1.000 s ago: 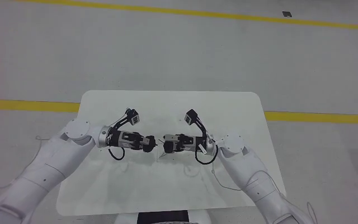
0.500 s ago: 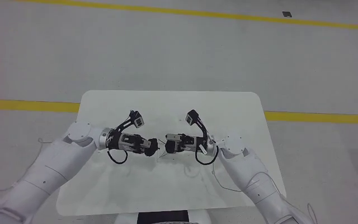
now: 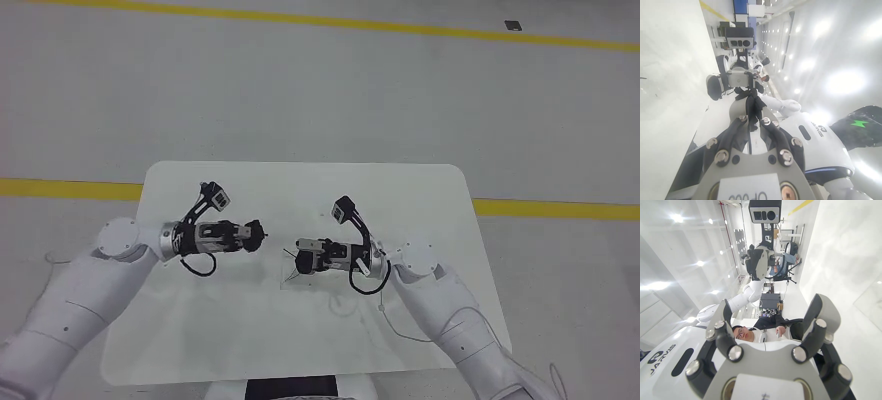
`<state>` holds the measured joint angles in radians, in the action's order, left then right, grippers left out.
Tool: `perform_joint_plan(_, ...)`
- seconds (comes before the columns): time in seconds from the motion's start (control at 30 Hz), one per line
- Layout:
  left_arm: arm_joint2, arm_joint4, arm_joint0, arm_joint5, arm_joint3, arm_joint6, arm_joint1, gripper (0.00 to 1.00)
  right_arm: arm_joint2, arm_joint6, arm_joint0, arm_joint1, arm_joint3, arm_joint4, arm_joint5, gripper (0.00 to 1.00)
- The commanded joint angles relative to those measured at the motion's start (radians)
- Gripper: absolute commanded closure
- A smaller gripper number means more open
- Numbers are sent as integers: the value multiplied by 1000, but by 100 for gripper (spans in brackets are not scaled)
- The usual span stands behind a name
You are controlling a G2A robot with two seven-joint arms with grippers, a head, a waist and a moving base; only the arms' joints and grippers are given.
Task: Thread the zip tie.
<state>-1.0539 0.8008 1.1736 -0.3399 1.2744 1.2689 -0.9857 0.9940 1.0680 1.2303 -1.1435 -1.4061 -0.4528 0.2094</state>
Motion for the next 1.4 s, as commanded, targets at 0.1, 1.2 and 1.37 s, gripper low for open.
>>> perform_joint_plan(0.1, -87, -11, 45, 0, 6, 19, -13, 100, 0, 0, 0, 0, 0, 0, 0, 0)
perform_joint_plan(1.2, -169, -10, 91, 0, 12, 80, -52, 100, 0, 0, 0, 0, 0, 0, 0, 0)
perform_joint_plan(1.37, -169, -10, 91, 0, 12, 80, -52, 100, 8, -48, 1, 6, -37, 91, -25, 0)
